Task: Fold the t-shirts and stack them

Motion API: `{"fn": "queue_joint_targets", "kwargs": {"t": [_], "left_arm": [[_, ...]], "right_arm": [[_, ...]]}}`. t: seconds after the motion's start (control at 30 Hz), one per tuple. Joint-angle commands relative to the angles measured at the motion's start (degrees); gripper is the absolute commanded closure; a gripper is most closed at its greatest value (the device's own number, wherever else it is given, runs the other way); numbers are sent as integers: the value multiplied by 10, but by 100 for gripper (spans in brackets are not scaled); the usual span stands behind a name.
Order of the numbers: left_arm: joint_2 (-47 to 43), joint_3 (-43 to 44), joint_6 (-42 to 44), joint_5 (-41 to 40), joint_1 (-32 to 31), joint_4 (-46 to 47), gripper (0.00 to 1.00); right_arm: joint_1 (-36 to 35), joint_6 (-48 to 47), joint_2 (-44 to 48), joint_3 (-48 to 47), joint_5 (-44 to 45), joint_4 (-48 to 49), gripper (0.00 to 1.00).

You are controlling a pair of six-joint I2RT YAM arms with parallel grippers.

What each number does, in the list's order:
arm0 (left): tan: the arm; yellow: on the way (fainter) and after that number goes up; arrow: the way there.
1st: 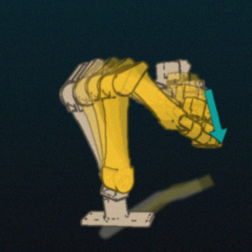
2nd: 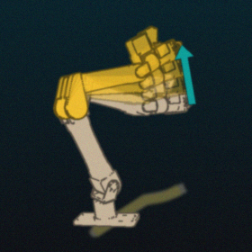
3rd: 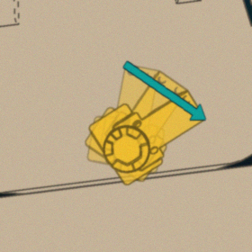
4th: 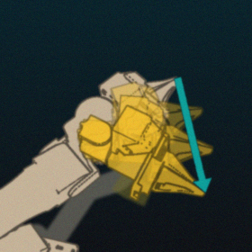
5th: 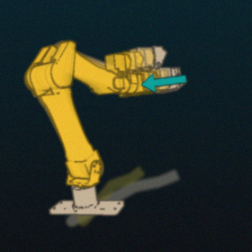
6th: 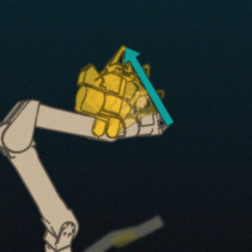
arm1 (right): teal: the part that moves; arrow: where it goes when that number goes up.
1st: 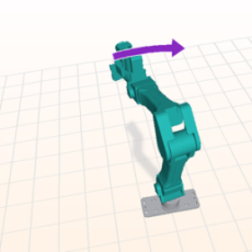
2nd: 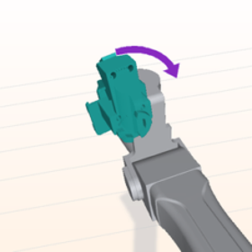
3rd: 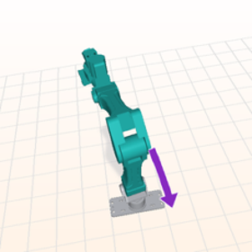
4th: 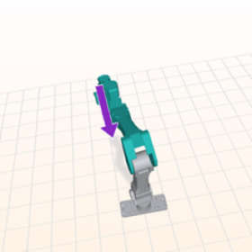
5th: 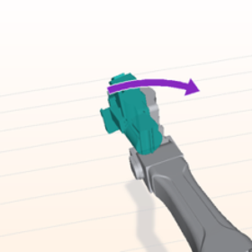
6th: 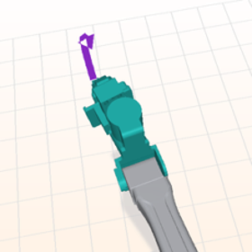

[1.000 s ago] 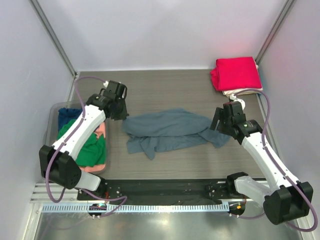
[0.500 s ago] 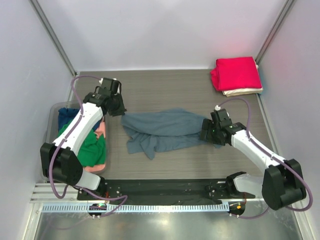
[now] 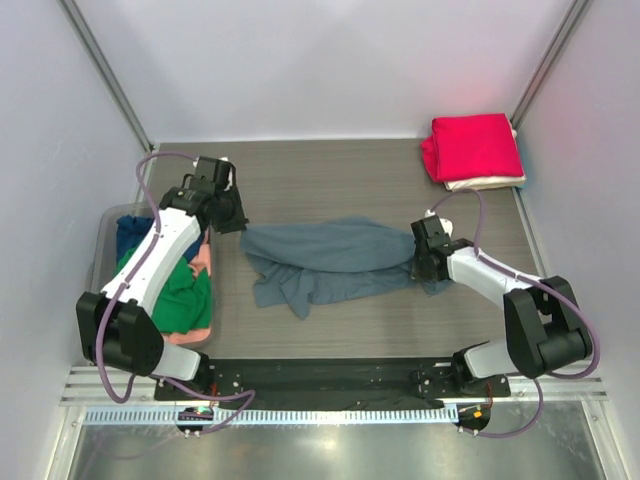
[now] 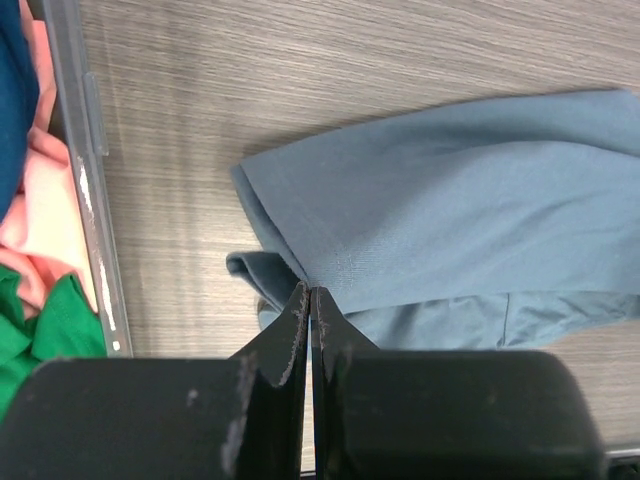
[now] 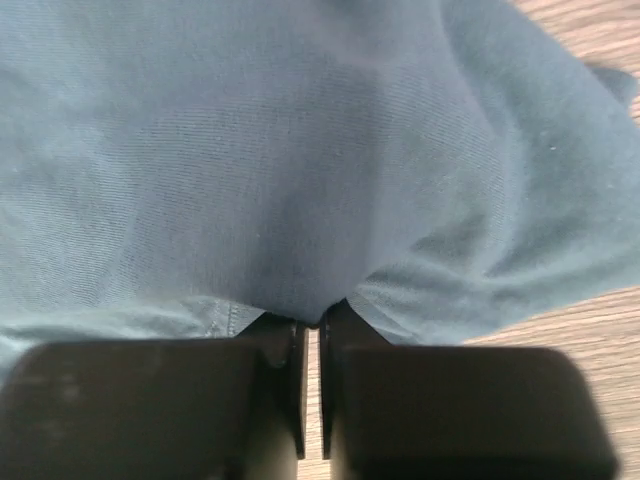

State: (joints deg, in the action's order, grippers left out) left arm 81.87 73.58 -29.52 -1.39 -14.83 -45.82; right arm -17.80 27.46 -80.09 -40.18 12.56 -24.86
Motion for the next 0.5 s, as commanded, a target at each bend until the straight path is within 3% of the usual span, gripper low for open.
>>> {"fn": "queue_joint_targets", "kwargs": {"t": [0.0, 0.17, 0.47], "left_arm": [[-37, 13, 7, 10, 5, -5, 100], [-68, 59, 3, 8, 5, -58, 100], [-207, 132, -33, 42, 5, -105, 100]], "right_arm": [[3, -3, 34, -29, 19, 16, 98], [2, -11, 130, -70, 4, -103, 99], [2, -41, 322, -297, -53, -349, 99]]}}
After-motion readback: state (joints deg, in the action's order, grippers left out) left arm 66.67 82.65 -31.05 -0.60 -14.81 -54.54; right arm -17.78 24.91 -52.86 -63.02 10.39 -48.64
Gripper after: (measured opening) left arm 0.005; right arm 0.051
